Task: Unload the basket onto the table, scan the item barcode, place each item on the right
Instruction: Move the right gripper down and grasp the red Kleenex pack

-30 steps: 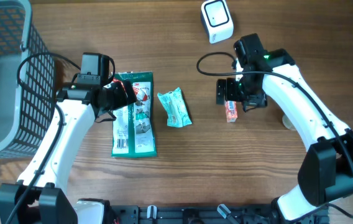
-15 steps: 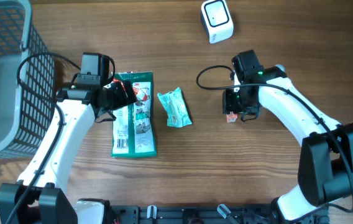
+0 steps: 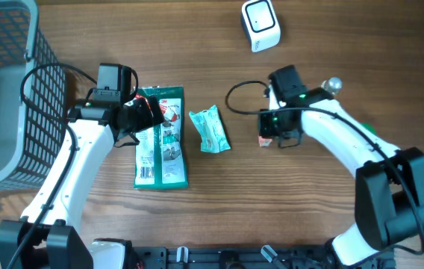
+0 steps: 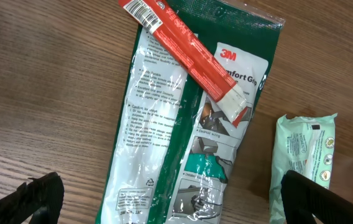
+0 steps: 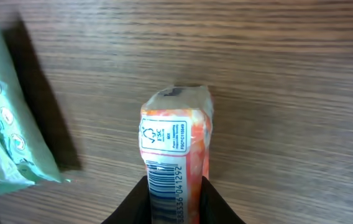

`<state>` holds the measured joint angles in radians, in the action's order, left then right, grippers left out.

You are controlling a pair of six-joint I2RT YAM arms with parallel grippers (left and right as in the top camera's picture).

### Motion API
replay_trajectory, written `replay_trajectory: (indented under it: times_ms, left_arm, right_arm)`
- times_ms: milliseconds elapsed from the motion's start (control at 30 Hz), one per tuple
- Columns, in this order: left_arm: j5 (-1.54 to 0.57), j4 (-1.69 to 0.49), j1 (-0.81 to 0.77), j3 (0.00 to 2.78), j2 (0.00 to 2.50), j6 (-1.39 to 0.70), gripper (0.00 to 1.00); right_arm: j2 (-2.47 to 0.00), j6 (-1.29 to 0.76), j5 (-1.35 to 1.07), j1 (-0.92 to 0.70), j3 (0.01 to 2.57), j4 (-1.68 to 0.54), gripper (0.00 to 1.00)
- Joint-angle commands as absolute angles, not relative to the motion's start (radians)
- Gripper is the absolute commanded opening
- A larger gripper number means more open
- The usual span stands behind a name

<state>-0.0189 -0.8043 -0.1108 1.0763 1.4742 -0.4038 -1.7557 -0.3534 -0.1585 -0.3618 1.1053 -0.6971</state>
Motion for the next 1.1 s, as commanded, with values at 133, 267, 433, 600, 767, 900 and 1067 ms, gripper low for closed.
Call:
replay_trajectory:
  times_ms: [133, 267, 433, 600, 767, 900, 1067]
  left_arm:
    - [-0.002, -0.801, -0.104, 1.08, 1.473, -0.397, 1.0]
    - [-0.002, -0.802, -0.105, 1.08, 1.473, -0.397, 1.0]
    - [-0.002, -0.801, -0.105, 1.08, 1.473, -0.397, 1.0]
    - [-0.002, -0.802, -0.105, 1.08, 1.473, -0.397, 1.0]
    - [-0.002, -0.801, -0.104, 1.08, 1.473, -0.397, 1.0]
    - [-0.002, -0.801, -0.105, 1.08, 1.473, -0.397, 1.0]
    - [-0.002, -0.801, -0.104, 1.08, 1.473, -0.397, 1.0]
  right_arm:
    - [-1.743, -0.458, 0.008, -0.442, 1.152, -0.728, 0.22]
    - [-1.743, -0.505, 0.09, -0.442, 1.152, -0.755, 0.22]
    - [-1.744, -0.504, 0.067, -0.442, 1.151, -0.745, 0.24]
    - [-1.744, -0.503, 0.051, -0.442, 1.151, -0.745, 0.49]
    - [-1.744, -0.488, -0.142, -0.442, 1.151, -0.719, 0.5]
    - [-1.744, -0.311, -0.282, -0.442, 1.151, -0.682, 0.5]
    - [-1.744, -0.345, -0.225, -0.409, 1.151, -0.682, 0.49]
